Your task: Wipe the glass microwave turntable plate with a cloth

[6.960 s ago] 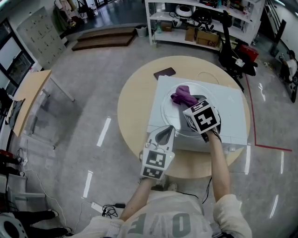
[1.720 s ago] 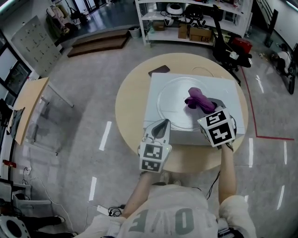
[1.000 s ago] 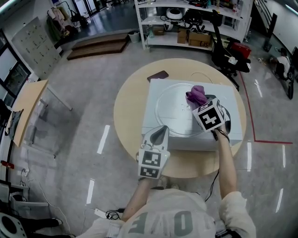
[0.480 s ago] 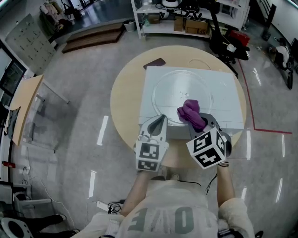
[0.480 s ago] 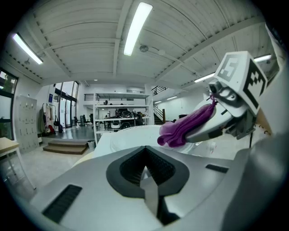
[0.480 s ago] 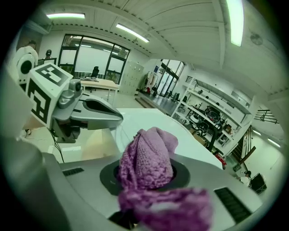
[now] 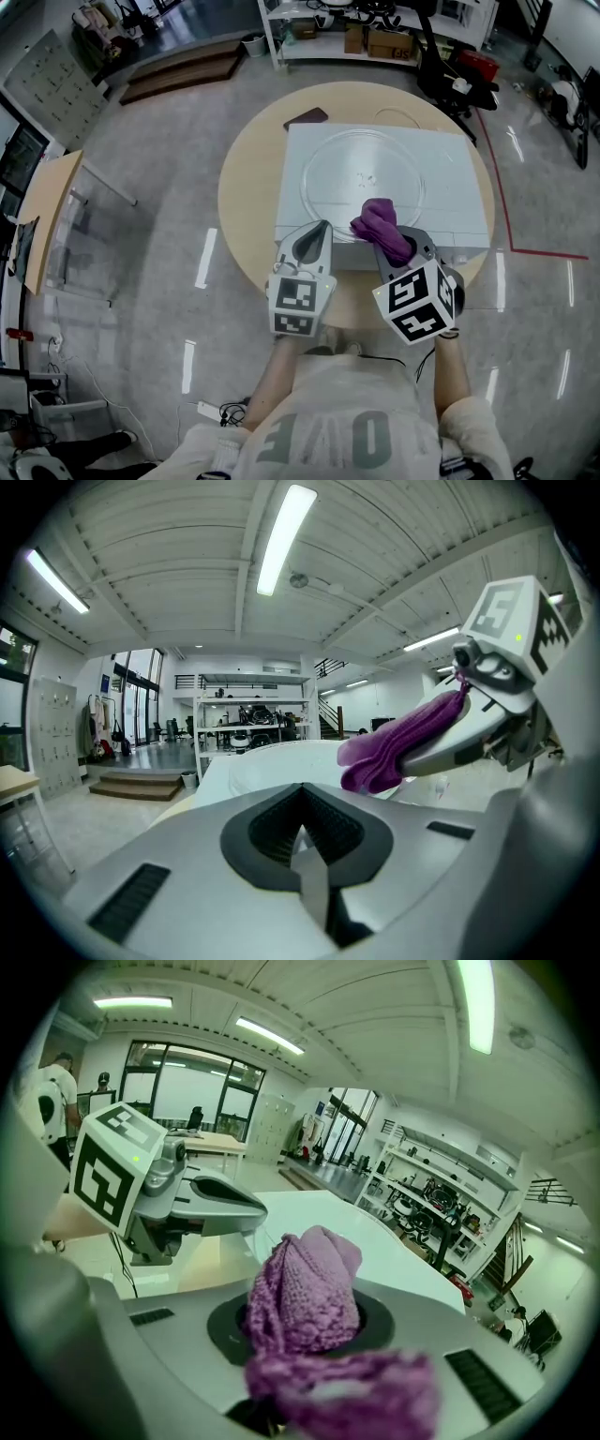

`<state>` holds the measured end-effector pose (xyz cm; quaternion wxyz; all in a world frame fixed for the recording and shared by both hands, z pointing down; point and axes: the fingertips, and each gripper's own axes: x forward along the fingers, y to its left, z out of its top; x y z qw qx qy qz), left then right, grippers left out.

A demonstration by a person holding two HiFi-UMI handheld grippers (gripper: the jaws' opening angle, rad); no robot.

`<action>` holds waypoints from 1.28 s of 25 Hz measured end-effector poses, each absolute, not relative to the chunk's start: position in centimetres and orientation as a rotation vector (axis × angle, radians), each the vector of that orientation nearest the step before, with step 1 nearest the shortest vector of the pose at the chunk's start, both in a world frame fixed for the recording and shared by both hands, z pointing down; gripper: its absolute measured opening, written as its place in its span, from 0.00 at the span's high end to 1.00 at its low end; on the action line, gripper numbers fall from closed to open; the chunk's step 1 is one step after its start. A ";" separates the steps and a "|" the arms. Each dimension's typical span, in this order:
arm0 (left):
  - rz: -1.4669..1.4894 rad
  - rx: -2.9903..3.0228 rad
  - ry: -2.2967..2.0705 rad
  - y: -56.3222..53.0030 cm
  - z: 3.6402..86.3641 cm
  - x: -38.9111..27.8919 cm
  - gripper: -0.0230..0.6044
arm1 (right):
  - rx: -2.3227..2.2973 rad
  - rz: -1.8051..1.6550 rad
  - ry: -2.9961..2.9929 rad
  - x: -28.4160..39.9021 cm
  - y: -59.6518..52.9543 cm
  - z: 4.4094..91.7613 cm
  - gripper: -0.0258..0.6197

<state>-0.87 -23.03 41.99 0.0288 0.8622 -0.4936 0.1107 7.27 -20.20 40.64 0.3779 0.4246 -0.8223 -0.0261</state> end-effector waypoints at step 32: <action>0.350 2.657 -1.530 -23.2 41.9 -0.8 0.96 | 1.211 -0.106 -1.969 13.2 -29.5 40.1 0.89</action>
